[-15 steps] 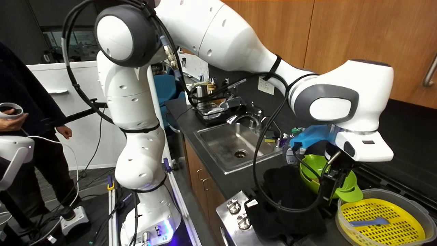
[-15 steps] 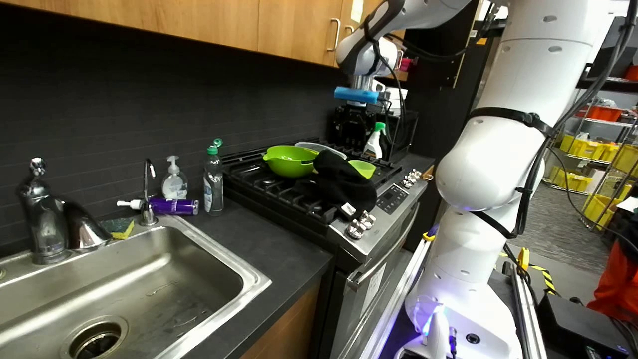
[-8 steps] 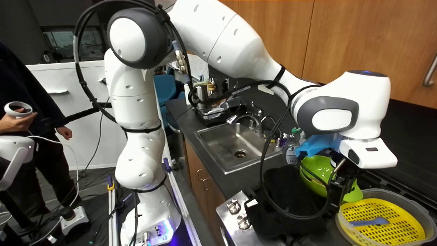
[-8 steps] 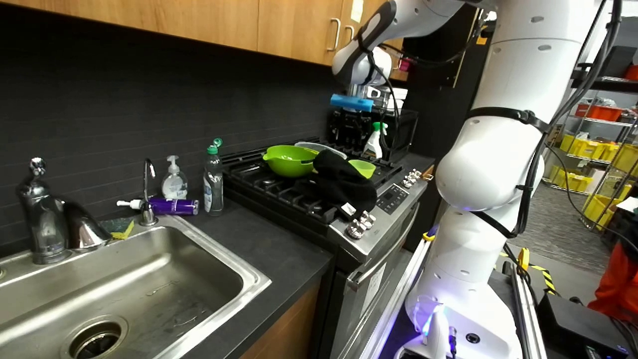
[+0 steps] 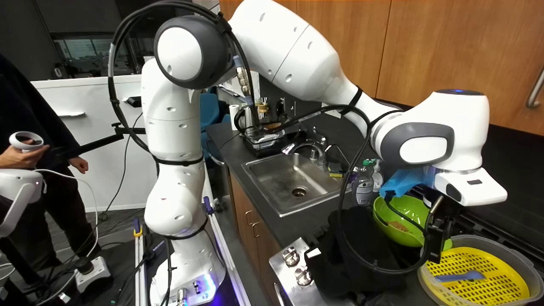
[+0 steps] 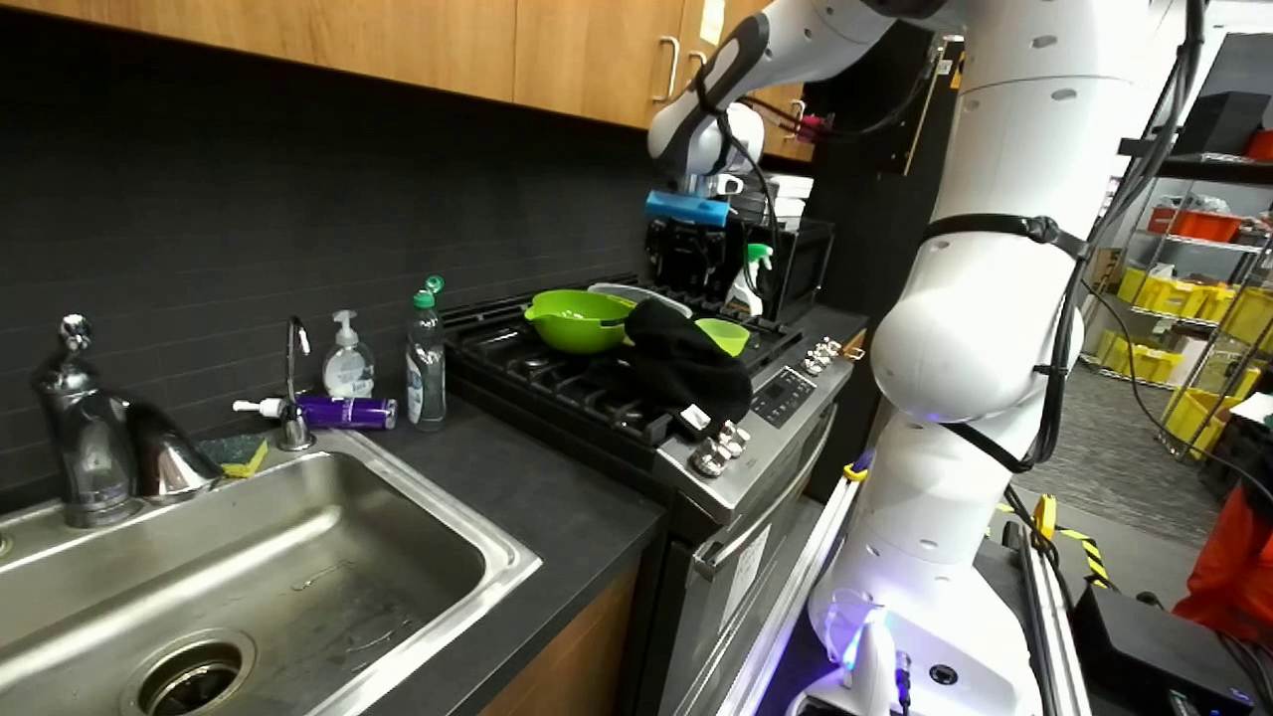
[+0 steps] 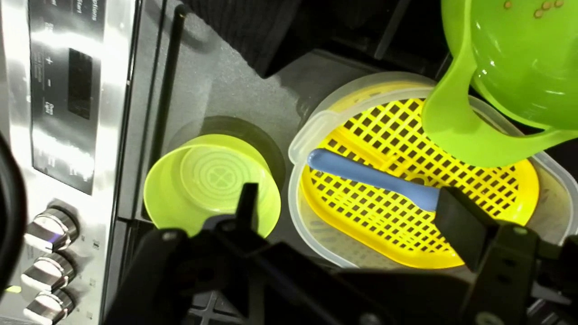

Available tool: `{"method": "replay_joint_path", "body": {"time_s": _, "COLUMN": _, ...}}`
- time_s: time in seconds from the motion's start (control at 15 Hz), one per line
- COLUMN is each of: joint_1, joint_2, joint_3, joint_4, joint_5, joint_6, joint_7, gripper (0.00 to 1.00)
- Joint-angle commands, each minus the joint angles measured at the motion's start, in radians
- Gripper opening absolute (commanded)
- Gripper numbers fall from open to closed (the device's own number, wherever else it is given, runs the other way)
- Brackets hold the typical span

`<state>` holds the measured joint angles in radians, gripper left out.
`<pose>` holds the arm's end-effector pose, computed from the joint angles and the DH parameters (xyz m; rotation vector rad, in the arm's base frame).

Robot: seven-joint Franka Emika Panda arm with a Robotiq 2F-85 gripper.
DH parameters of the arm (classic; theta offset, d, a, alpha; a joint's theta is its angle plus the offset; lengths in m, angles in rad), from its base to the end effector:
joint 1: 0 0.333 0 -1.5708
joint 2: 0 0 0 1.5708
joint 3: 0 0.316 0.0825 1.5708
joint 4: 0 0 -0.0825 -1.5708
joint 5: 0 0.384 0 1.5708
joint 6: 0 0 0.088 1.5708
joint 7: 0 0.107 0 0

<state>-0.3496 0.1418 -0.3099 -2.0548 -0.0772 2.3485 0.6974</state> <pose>0.4671 -0.3584 0.3876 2.4139 -1.8364 0.2425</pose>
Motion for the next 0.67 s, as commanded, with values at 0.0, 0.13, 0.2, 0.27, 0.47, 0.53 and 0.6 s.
{"method": "replay_joint_path", "body": {"time_s": 0.0, "joint_1": 0.022, "joint_2": 0.039, "joint_3": -0.028, "joint_4": 0.026, "joint_5": -0.038, "joint_6": 0.029, "joint_7": 0.003, "gripper": 1.00}}
{"method": "replay_joint_path", "body": {"time_s": 0.13, "joint_1": 0.019, "joint_2": 0.048, "joint_3": -0.038, "joint_4": 0.024, "joint_5": -0.070, "joint_6": 0.049, "joint_7": -0.018, "gripper": 1.00}}
{"method": "replay_joint_path", "body": {"time_s": 0.2, "joint_1": 0.019, "joint_2": 0.050, "joint_3": -0.046, "joint_4": 0.021, "joint_5": -0.095, "joint_6": 0.067, "joint_7": -0.024, "gripper": 1.00}}
{"method": "replay_joint_path", "body": {"time_s": 0.27, "joint_1": 0.017, "joint_2": 0.051, "joint_3": -0.053, "joint_4": 0.021, "joint_5": -0.117, "joint_6": 0.083, "joint_7": -0.037, "gripper": 1.00}}
{"method": "replay_joint_path", "body": {"time_s": 0.47, "joint_1": 0.014, "joint_2": 0.051, "joint_3": -0.068, "joint_4": 0.019, "joint_5": -0.151, "joint_6": 0.120, "joint_7": -0.091, "gripper": 1.00}}
{"method": "replay_joint_path", "body": {"time_s": 0.53, "joint_1": 0.014, "joint_2": 0.046, "joint_3": -0.070, "joint_4": 0.017, "joint_5": -0.148, "joint_6": 0.127, "joint_7": -0.111, "gripper": 1.00}}
{"method": "replay_joint_path", "body": {"time_s": 0.6, "joint_1": 0.017, "joint_2": 0.037, "joint_3": -0.075, "joint_4": 0.015, "joint_5": -0.151, "joint_6": 0.131, "joint_7": -0.116, "gripper": 1.00}}
